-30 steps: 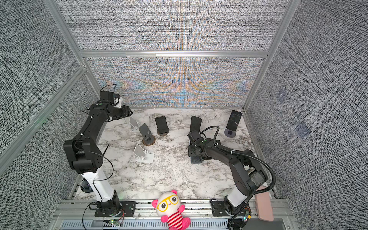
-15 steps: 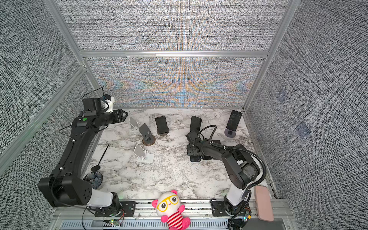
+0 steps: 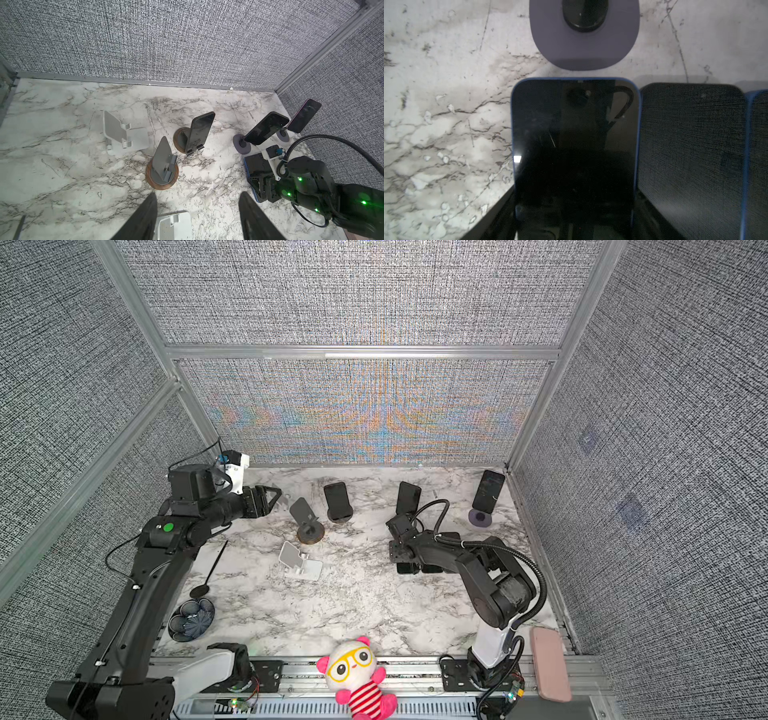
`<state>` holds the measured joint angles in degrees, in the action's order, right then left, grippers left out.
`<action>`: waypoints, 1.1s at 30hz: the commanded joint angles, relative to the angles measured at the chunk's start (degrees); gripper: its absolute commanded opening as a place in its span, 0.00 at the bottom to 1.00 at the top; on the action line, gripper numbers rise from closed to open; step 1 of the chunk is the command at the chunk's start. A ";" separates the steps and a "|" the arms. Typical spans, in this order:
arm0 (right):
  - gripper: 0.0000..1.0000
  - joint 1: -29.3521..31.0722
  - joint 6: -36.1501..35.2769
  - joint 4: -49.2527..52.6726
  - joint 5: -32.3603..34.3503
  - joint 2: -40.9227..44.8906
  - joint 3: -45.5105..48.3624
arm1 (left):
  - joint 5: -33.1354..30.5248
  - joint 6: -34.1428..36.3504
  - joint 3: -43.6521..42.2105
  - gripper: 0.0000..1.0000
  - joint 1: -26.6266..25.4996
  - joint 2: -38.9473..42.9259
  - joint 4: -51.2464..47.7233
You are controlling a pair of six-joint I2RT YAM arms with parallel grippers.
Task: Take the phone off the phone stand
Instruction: 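Lower the blue-edged phone flat beside the two phones and open right gripper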
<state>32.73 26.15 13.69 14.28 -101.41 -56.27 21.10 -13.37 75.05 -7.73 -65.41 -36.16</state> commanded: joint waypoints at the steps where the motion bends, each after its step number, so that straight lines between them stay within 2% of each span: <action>1: 0.76 -0.04 -0.64 0.18 1.93 0.92 -0.30 | -0.01 -0.24 0.13 0.64 -0.88 0.21 -1.12; 7: 0.84 0.39 -1.73 2.32 1.70 4.31 -0.11 | 0.87 -0.76 -1.03 0.64 -1.66 -1.08 0.64; 13: 0.84 2.38 -0.72 4.15 0.01 8.03 0.76 | 1.08 -0.88 -0.81 0.64 -1.77 -1.42 1.55; 18: 0.75 6.14 0.94 4.51 -1.64 7.23 0.14 | 1.44 -1.34 -0.93 0.64 -1.82 -1.56 2.43; 25: 0.63 7.76 1.71 1.88 -4.74 2.75 -2.36 | 1.84 -1.69 -0.78 0.64 -1.91 -1.67 2.96; 33: 0.59 7.64 2.22 0.24 -5.11 -2.49 -3.51 | 1.49 -1.71 -1.14 0.64 -1.92 -1.46 2.69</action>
<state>40.49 27.35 14.57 8.88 -103.11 -59.37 22.46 -15.05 73.91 -9.63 -67.00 -34.87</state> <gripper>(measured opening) 0.595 0.639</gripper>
